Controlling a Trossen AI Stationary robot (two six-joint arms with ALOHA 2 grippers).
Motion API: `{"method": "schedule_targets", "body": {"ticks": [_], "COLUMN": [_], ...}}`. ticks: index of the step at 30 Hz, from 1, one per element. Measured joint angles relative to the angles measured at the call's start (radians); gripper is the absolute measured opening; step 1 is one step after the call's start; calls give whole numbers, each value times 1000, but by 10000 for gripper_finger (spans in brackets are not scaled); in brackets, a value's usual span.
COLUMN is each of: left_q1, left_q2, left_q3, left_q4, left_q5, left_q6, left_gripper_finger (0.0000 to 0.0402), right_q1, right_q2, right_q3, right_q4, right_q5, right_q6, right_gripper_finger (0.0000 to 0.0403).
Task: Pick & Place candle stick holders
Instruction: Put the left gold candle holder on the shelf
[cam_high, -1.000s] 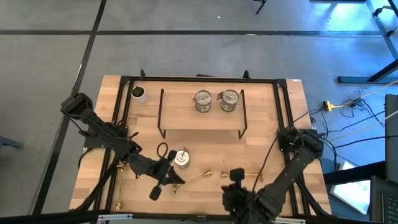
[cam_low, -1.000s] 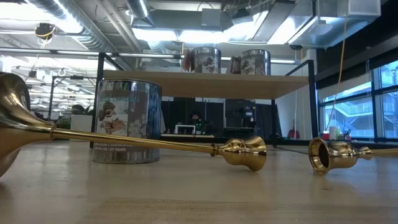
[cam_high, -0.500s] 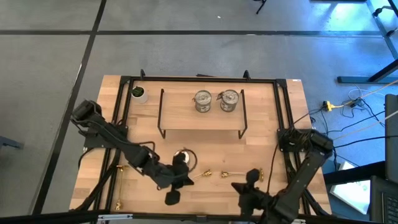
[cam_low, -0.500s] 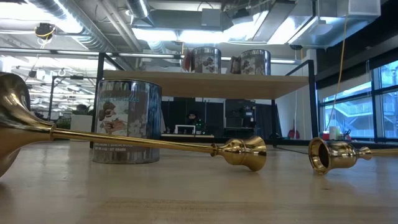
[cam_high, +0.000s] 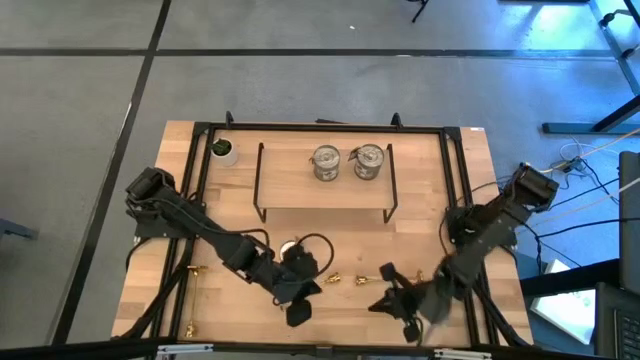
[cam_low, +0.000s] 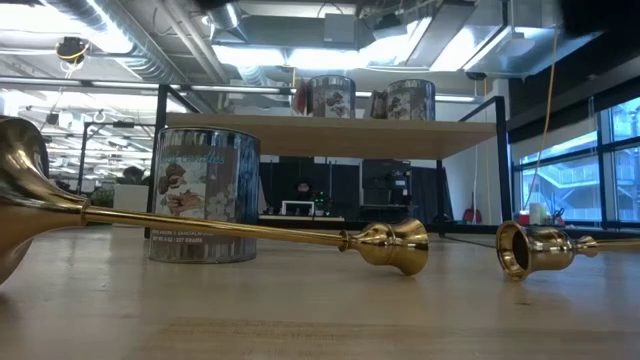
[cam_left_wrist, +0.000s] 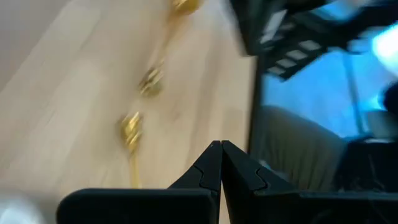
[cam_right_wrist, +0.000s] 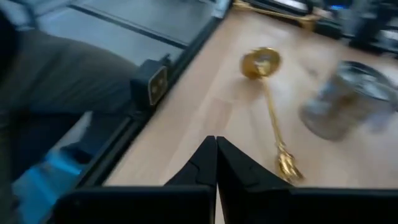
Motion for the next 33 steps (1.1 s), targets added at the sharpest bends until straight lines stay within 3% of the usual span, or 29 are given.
{"method": "schedule_targets", "body": {"ticks": [4, 6, 13, 19, 27, 33], "left_q1": [11, 12, -14, -71, -215, -323], "left_q2": [0, 0, 0, 0, 0, 0], "left_q3": [0, 0, 0, 0, 0, 0], "left_q4": [-170, -252, -507, -756, -773, -791], "left_q5": [12, 41, 143, 254, 367, 407], "left_q6": [-220, -324, -631, -936, -1305, -1426], "left_gripper_finger": [2, 2, 2, 2, 2, 7], "right_q1": [-102, -130, -151, -167, -188, -188], "right_q2": [2, 3, 3, 3, 3, 3], "right_q3": [-45, -45, -45, -45, -45, -45], "right_q4": [106, 108, 137, 138, 143, 143], "right_q5": [-263, -322, -354, -356, -406, -407], "right_q6": [-70, -86, -228, -248, -265, -244], "right_gripper_finger": [3, 3, 3, 3, 3, 3]}}
